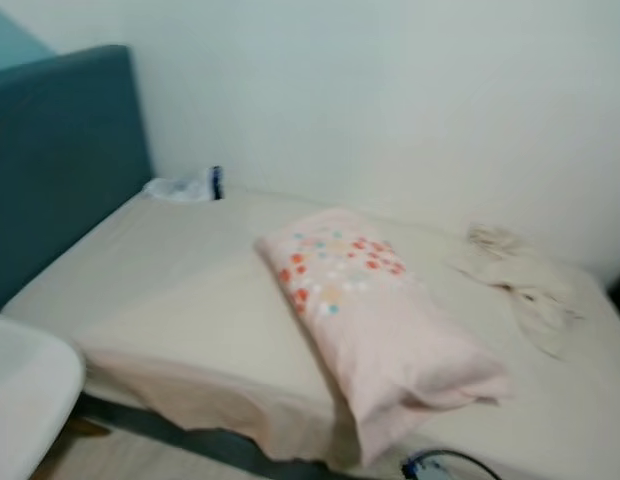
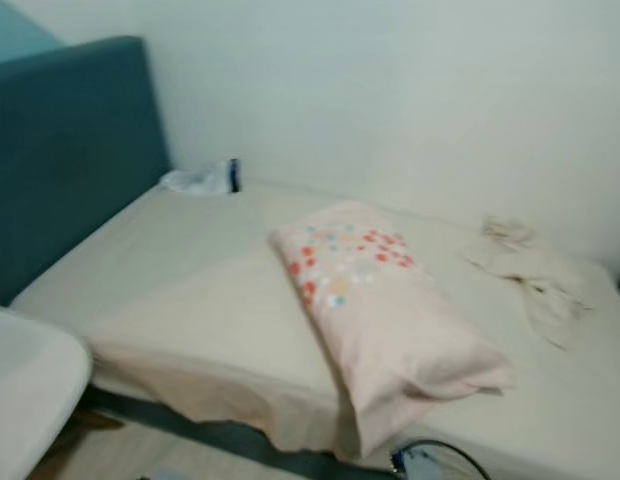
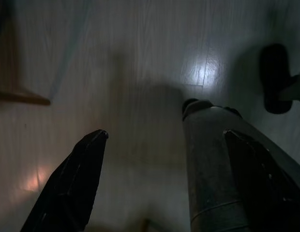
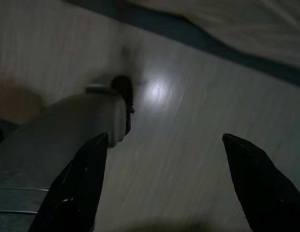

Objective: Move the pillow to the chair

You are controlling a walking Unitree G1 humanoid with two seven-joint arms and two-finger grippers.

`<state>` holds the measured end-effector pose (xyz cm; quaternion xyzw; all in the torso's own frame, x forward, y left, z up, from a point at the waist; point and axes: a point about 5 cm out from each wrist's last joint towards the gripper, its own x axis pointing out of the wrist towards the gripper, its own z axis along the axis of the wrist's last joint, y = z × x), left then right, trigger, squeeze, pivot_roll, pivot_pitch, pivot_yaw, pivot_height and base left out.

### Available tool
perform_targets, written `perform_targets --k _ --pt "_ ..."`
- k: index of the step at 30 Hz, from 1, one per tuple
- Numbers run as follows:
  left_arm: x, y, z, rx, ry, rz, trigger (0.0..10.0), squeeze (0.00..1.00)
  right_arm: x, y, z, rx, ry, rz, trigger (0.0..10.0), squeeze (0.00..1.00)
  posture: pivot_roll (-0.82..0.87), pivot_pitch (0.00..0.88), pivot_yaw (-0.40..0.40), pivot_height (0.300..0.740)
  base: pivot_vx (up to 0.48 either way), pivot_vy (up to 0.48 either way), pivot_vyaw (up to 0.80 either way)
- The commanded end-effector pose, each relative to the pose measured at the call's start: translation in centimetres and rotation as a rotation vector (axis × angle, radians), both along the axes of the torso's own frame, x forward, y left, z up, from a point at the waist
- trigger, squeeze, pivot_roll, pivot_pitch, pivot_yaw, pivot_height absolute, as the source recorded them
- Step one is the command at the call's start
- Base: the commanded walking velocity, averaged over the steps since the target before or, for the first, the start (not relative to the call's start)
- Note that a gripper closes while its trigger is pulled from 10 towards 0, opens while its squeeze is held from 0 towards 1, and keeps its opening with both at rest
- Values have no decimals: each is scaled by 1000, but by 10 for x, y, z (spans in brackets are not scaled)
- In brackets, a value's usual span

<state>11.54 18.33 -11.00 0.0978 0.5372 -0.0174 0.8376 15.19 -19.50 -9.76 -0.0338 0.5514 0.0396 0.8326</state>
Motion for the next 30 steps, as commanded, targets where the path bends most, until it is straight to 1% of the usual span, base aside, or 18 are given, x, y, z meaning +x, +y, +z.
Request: perform_targets --k 1,7,13,16,22,23,26,30 --pt "-8 -4 -3 -15 46 1 10000 0 1 -6 1 -21 -1 7 10000 0 76 0 -73 740 0 0 -694" --pt "-8 -3 -3 -15 48 5 10000 0 3 -5 2 -25 -13 3 10000 0 77 0 -72 740 0 0 -682" --pt "-9 -3 -3 -22 57 -6 10000 0 3 -4 2 -23 -14 6 10000 0 77 0 -71 740 0 0 0" --pt "-11 -5 -4 -26 71 -28 10000 0 3 -2 2 -26 -12 12 10000 0 76 0 -70 740 0 -342 0" --pt "-10 -8 -4 -32 70 -24 10000 0 4 -2 2 -28 -11 18 10000 0 75 0 -72 740 0 -411 0" --pt "-8 -12 -4 -39 64 -23 10000 0 4 -2 2 -31 -10 26 10000 0 74 0 -72 740 0 0 0" --pt "-6 -14 -4 -46 61 -28 10000 0 4 -1 2 -34 -10 35 10000 0 74 0 -73 740 0 0 0" --pt "-5 -14 -4 -47 62 -39 10000 0 5 -2 2 -37 -10 45 10000 0 75 0 -71 740 0 0 0"
